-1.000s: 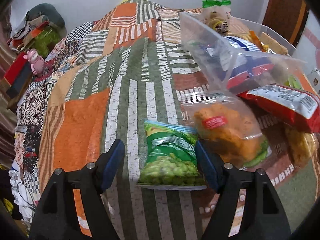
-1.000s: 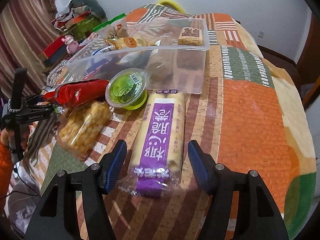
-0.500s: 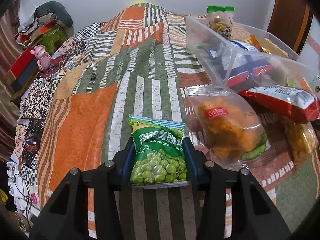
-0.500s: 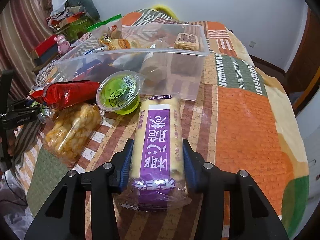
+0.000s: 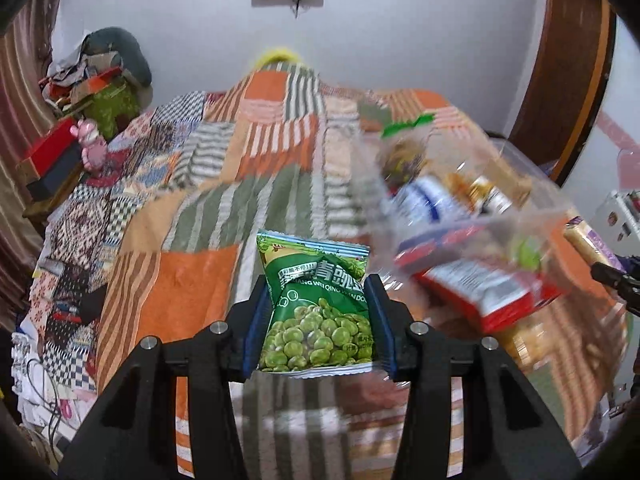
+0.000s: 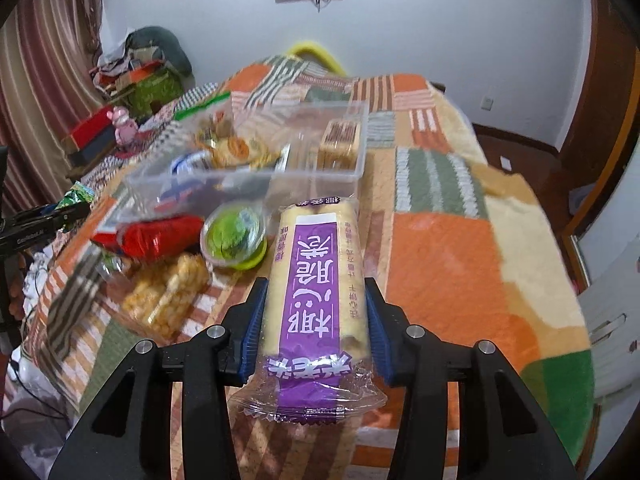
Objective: Organize snacks
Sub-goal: 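Lift both held snacks over the clear box and open both tools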
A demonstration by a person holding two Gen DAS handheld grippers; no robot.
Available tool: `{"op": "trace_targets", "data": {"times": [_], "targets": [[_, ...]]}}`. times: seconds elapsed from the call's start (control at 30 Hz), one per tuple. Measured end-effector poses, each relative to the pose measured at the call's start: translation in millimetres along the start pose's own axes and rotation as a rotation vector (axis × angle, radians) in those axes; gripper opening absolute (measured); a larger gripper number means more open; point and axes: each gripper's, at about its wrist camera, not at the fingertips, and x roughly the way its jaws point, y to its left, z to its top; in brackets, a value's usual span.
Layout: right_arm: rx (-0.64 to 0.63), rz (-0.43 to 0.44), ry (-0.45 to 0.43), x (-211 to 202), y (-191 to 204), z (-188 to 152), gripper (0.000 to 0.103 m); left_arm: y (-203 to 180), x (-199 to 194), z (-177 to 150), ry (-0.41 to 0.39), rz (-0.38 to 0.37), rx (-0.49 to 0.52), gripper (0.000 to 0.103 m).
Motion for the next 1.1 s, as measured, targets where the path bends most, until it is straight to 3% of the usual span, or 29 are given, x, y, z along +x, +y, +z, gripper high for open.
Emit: {"op": "trace_targets", "data": {"times": [0.23,0.6,0.83,1.1], "targets": [[0.002,0.001,-0.092,-18.2,-0.6,27.5,0.042,-29.7,-14.0,30.6,-0.073,-0.061,0.026,0.046],[-0.007,0.016,-0.178,-10.9,3.6,68.6,0.042,-62.5,-3.6,63.1,-0.107,-0.112,0.065,0.046],[-0.010,0.041,-0.176,13.3,9.4,89.4,0.042,-78.0,20.8,77.3,-0.093,-0.123,0.084,0.046],[-0.026,0.047,-0.122,49.7,17.5,99.2,0.042,-83.9,61.1,82.8,-0.021,-0.127,0.082,0.046]]}}
